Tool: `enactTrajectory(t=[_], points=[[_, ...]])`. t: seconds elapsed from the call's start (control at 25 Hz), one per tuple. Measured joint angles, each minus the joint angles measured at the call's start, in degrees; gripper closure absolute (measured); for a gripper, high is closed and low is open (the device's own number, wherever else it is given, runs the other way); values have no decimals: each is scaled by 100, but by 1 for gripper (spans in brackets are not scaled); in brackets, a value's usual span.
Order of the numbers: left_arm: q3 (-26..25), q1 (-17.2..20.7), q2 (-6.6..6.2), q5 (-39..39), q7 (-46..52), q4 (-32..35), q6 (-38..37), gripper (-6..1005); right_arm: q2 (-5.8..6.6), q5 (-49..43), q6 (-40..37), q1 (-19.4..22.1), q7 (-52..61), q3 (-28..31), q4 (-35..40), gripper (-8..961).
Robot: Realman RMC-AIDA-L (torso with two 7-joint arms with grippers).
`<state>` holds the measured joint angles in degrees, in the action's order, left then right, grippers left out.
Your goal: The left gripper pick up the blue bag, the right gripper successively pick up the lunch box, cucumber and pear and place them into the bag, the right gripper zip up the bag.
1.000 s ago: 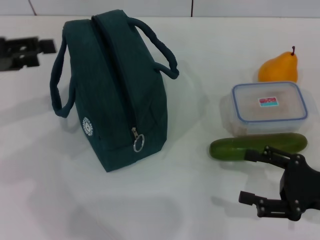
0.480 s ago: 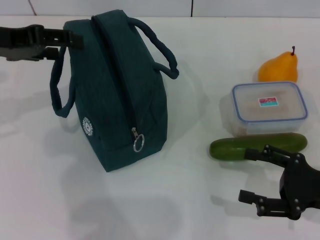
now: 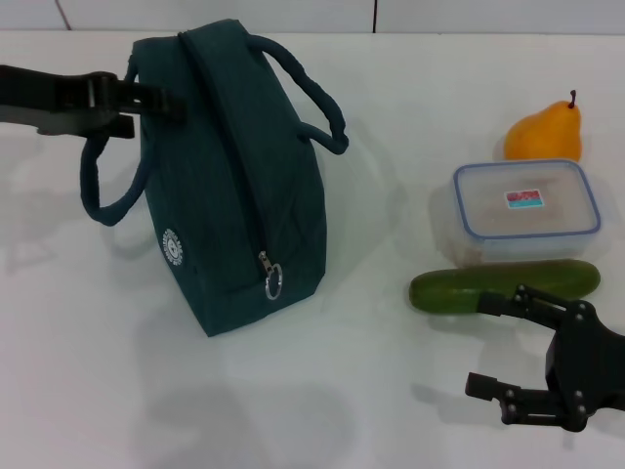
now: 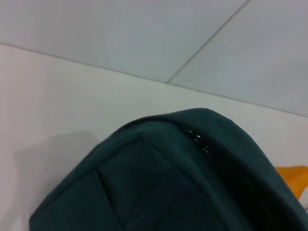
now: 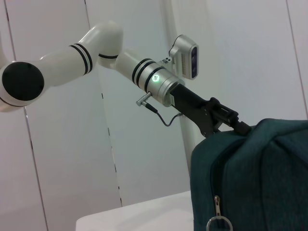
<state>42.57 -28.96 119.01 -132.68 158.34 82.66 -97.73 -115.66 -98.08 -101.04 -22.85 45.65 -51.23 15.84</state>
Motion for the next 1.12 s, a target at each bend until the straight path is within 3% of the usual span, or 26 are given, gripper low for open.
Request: enactTrajectory(t=[0.24, 0.68, 1.12], points=[[31, -61, 5, -19, 20, -38, 7, 198, 0, 0, 3, 0, -1, 2, -10, 98], [49, -239, -178, 24, -105, -449, 5, 323, 7, -1, 6, 10, 3, 18, -11, 98], [161, -269, -205, 39, -141, -404, -16, 786, 9, -1, 0, -8, 13, 23, -11, 99]])
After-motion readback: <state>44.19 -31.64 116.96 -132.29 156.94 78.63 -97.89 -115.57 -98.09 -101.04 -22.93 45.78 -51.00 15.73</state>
